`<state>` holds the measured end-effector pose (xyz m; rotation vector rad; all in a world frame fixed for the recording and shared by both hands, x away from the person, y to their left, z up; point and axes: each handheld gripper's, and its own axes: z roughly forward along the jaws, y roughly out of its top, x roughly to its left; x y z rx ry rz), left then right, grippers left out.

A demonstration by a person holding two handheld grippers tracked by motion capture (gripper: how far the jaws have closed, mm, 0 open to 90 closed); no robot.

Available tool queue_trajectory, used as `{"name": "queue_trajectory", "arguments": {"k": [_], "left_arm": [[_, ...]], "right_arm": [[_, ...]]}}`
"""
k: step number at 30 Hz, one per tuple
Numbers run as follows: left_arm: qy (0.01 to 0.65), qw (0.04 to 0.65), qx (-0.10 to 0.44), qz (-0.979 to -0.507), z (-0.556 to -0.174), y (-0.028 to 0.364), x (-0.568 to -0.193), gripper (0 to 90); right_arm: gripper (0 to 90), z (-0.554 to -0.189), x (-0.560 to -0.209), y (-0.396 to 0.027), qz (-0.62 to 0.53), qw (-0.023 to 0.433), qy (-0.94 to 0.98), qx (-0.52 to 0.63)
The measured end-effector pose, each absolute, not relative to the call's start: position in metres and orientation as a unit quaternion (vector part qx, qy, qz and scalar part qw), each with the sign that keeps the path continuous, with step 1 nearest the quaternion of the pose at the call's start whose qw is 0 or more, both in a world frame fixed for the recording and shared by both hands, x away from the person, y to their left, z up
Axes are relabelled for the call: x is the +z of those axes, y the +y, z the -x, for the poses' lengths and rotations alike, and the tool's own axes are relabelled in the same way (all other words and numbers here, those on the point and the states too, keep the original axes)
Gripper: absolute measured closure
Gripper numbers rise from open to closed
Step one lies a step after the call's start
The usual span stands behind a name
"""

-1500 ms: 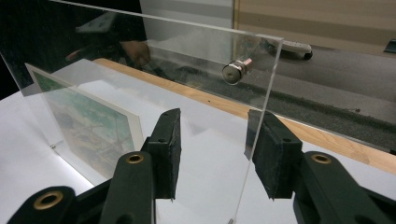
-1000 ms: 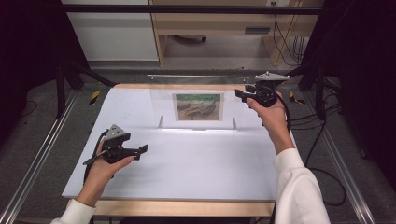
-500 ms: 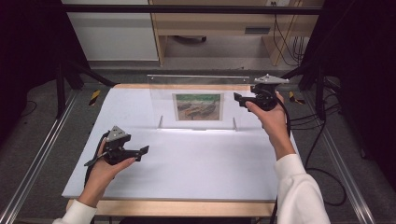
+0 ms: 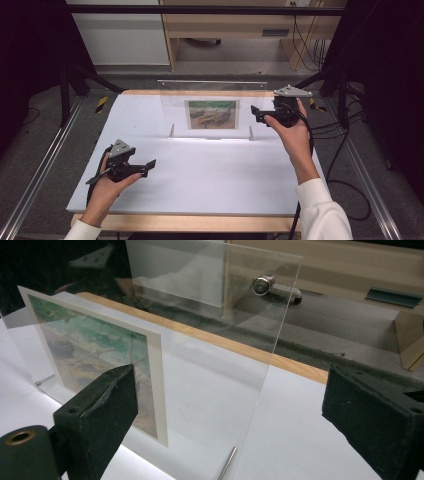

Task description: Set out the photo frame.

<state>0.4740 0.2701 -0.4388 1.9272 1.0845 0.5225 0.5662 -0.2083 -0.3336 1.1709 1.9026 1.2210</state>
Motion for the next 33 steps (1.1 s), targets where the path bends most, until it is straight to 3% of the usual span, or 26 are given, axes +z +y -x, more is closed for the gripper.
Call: {"name": "queue_trajectory", "arguments": {"k": [15, 33], "left_arm": [[0.436, 0.413, 0.210, -0.771, -0.468, 0.274, -0.443, 6.6], [0.440, 0.409, 0.211, -0.771, -0.466, 0.278, -0.447, 6.6]], "right_arm": [[6.3, -0.525, -0.333, -0.218, -0.437, 0.293, 0.713, 0.463], [6.1, -0.489, -0.365, -0.228, -0.441, 0.282, 0.727, 0.444]]}}
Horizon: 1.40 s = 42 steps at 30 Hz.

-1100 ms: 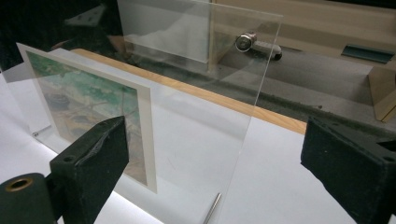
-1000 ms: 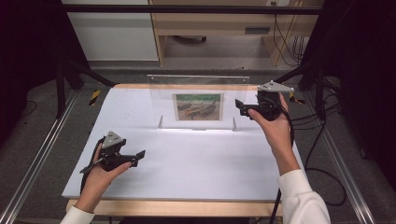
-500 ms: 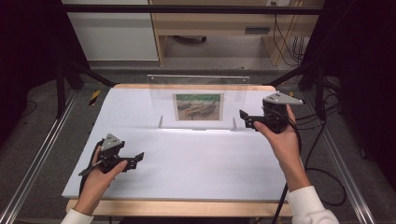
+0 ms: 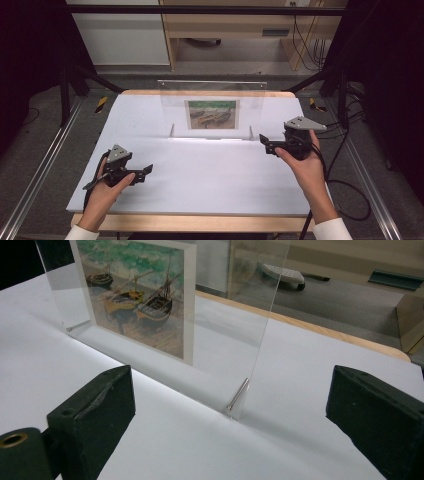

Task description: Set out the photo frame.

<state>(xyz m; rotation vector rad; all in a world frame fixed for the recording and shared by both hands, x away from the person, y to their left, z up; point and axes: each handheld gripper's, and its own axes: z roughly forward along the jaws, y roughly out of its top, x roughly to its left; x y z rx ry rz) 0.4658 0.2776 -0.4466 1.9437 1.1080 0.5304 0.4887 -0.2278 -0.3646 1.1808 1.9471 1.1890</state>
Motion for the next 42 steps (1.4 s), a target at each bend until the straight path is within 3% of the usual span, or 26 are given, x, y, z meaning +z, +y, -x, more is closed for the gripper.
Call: {"name": "queue_trajectory", "arguments": {"k": [42], "left_arm": [[0.439, 0.402, 0.214, -0.774, -0.464, 0.281, -0.448, 6.6]], "right_arm": [[6.6, -0.449, -0.432, -0.253, -0.485, 0.253, 0.730, 0.410]]}}
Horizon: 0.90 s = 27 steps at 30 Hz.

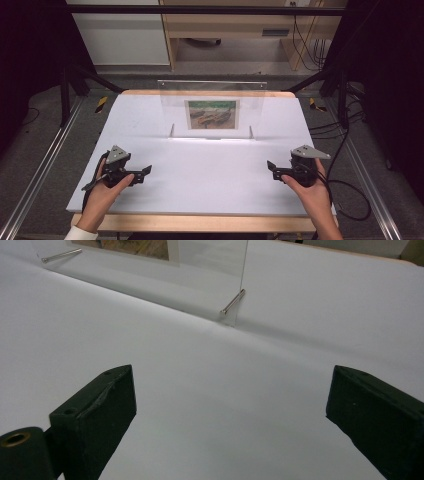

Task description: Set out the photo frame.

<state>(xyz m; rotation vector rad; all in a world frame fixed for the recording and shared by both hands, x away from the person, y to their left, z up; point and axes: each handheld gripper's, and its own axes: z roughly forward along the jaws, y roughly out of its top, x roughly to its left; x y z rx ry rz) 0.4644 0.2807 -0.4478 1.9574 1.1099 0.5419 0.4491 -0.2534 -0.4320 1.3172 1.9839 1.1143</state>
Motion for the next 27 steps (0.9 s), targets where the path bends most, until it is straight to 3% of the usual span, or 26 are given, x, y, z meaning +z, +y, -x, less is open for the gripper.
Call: {"name": "queue_trajectory", "arguments": {"k": [27], "left_arm": [[0.436, 0.396, 0.215, -0.779, -0.465, 0.280, -0.449, 6.6]], "right_arm": [[6.6, -0.437, -0.470, -0.253, -0.490, 0.221, 0.753, 0.380]]}}
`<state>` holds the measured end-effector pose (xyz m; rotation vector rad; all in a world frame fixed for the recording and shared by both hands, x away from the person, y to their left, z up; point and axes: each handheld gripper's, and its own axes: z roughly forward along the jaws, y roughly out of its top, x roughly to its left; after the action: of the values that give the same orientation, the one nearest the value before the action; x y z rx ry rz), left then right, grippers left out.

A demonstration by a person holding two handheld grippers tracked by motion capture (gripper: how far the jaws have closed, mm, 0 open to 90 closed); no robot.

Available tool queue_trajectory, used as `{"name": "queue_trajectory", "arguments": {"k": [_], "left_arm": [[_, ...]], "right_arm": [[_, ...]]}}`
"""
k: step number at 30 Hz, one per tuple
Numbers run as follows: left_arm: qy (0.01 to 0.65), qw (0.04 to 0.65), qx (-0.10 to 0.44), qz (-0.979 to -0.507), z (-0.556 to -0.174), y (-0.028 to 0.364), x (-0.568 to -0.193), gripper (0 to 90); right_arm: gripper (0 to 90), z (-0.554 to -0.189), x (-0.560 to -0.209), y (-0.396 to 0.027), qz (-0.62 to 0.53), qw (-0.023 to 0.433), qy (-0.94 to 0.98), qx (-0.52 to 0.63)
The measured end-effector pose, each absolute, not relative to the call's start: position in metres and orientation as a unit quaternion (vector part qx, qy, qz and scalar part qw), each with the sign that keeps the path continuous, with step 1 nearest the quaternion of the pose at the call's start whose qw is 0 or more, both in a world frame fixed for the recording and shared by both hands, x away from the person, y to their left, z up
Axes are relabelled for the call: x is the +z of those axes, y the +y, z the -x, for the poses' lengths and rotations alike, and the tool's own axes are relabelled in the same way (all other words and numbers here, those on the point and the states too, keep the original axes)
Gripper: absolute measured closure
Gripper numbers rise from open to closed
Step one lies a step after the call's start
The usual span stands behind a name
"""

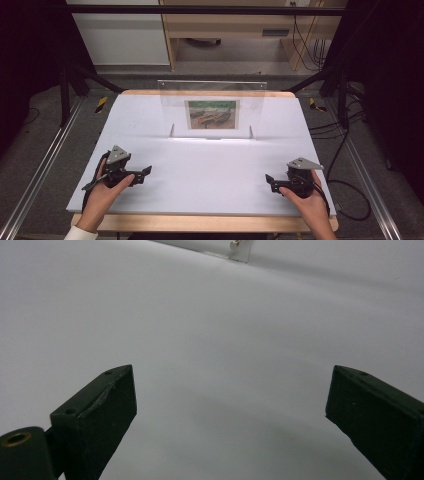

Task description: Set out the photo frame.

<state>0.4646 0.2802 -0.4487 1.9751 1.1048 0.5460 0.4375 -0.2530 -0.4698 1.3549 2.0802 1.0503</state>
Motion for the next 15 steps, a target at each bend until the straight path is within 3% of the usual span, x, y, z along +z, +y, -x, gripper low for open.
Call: {"name": "queue_trajectory", "arguments": {"k": [15], "left_arm": [[0.435, 0.393, 0.216, -0.781, -0.465, 0.281, -0.449, 6.6]], "right_arm": [[6.2, -0.425, -0.482, -0.251, -0.466, 0.219, 0.779, 0.359]]}}
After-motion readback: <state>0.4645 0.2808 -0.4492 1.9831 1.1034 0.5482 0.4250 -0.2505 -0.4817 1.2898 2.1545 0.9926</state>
